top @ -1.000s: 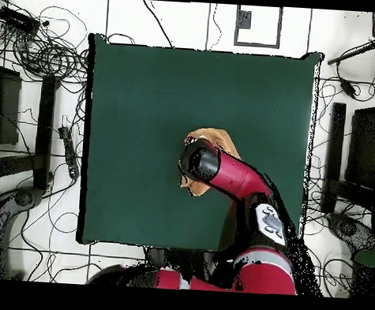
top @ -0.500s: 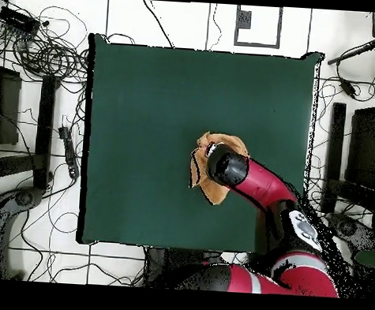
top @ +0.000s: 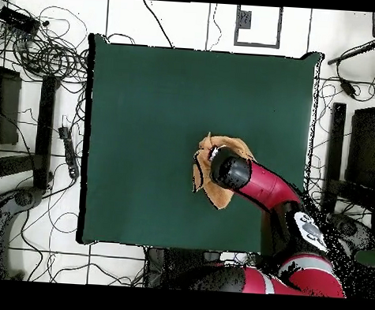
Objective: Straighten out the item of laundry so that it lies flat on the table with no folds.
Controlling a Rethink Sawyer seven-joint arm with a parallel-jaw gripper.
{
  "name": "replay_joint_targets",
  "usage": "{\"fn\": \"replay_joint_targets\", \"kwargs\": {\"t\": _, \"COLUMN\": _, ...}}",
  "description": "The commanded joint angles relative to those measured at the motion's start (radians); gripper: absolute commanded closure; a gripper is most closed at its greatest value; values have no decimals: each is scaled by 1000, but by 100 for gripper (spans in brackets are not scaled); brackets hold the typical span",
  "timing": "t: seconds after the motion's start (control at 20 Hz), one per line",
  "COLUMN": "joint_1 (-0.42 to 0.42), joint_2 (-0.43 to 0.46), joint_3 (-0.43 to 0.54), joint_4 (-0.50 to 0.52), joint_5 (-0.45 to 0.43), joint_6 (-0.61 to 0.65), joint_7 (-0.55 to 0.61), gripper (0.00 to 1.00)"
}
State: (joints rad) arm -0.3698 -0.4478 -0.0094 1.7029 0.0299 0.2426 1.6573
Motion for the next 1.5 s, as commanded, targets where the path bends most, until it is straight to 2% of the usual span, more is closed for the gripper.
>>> {"fn": "replay_joint_targets", "kwargs": {"t": 0.05, "joint_1": -20, "joint_2": 59, "joint_3": 55, "joint_4": 126, "joint_5": -97, "joint_6": 37, "joint_7": 44, "gripper": 0}}
{"fn": "replay_joint_targets", "kwargs": {"t": 0.2, "joint_1": -42, "joint_2": 44, "joint_3": 65, "joint_4": 143, "joint_5": -116, "joint_6": 38, "joint_7": 37, "gripper": 0}}
{"fn": "replay_joint_targets", "kwargs": {"t": 0.3, "joint_1": -68, "joint_2": 16, "joint_3": 67, "joint_4": 168, "joint_5": -155, "joint_6": 63, "joint_7": -6, "gripper": 0}}
{"fn": "replay_joint_targets", "kwargs": {"t": 0.45, "joint_1": -113, "joint_2": 0, "joint_3": 51, "joint_4": 219, "joint_5": -200, "joint_6": 51, "joint_7": -9, "gripper": 0}}
{"fn": "replay_joint_targets", "kwargs": {"t": 0.95, "joint_1": -209, "joint_2": 51, "joint_3": 64, "joint_4": 176, "joint_5": -373, "joint_6": 19, "joint_7": -29, "gripper": 0}}
{"fn": "replay_joint_targets", "kwargs": {"t": 1.2, "joint_1": -186, "joint_2": 119, "joint_3": 95, "joint_4": 122, "joint_5": -437, "joint_6": -76, "joint_7": 11, "gripper": 0}}
{"fn": "replay_joint_targets", "kwargs": {"t": 1.5, "joint_1": -74, "joint_2": 145, "joint_3": 89, "joint_4": 55, "joint_5": -386, "joint_6": -164, "joint_7": 134, "gripper": 0}}
